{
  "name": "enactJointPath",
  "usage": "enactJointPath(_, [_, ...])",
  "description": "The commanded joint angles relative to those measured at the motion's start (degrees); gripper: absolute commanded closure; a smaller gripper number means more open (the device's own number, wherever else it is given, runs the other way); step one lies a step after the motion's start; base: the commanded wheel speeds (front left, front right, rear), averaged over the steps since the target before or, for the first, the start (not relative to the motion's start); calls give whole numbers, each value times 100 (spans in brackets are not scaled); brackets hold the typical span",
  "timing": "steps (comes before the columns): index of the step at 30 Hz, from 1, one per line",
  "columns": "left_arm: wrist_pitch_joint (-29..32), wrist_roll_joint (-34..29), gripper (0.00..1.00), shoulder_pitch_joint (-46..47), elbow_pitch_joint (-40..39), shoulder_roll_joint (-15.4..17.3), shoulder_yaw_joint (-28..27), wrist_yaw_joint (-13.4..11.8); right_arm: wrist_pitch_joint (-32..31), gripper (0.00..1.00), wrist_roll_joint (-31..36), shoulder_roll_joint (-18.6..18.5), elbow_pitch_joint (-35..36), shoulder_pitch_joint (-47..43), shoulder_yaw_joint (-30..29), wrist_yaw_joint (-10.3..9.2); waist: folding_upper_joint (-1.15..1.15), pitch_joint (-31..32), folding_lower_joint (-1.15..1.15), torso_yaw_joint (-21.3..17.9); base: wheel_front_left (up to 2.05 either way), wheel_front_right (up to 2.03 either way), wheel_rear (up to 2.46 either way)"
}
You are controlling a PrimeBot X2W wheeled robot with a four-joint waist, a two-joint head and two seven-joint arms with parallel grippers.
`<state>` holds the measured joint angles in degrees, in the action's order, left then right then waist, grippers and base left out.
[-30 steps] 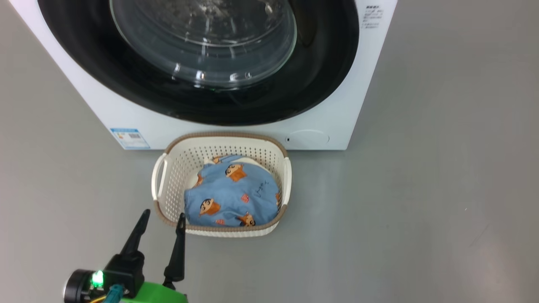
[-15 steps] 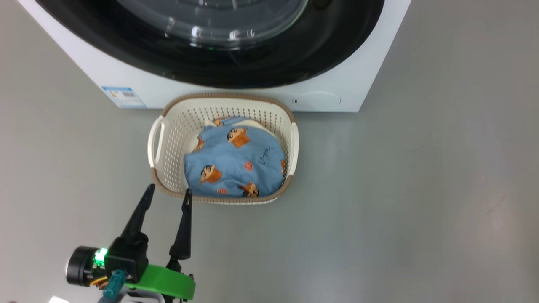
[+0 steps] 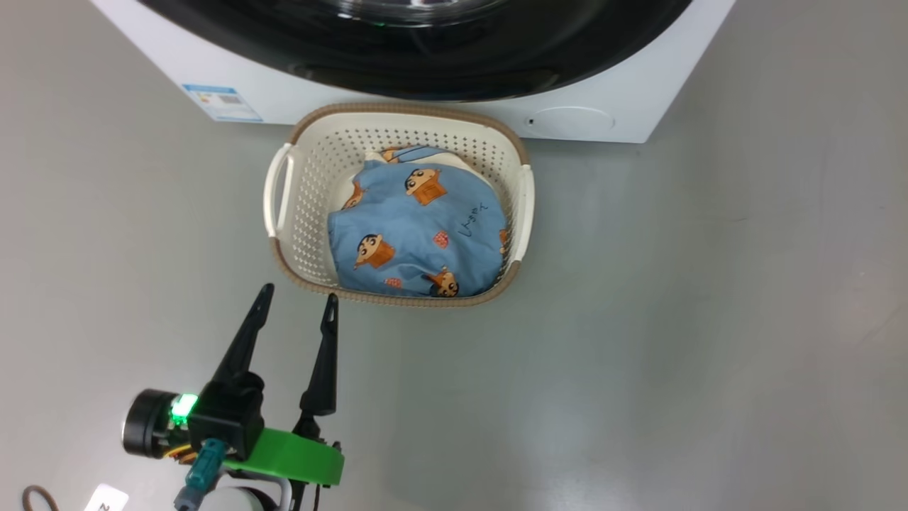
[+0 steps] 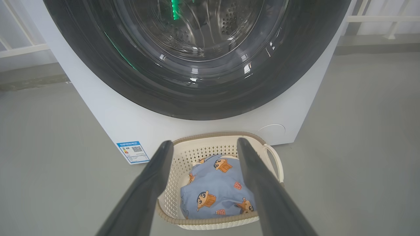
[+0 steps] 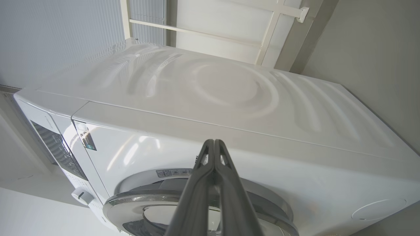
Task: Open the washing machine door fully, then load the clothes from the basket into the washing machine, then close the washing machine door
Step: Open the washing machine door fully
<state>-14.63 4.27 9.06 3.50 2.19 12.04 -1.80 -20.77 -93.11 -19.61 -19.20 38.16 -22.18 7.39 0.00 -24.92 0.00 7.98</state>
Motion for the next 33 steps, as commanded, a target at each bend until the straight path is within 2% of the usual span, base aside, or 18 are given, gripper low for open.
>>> enactJointPath(1, [-37, 2, 0, 113, -153, 69, -140, -58, -132, 100, 68, -58, 198, 152, 131, 10, 0, -70, 0, 114, 0, 0, 0])
enactJointPath(15, [-37, 54, 0, 50, -147, 69, 124, -139, -624, 100, 269, -62, 361, 794, 498, 10, 0, -261, 0, 527, 0, 0, 0])
enactJointPath(33, [-37, 73, 0, -34, -215, 69, 451, -283, -951, 100, 394, -371, 493, 1604, 876, 10, 0, -795, 0, 891, 0, 0, 0])
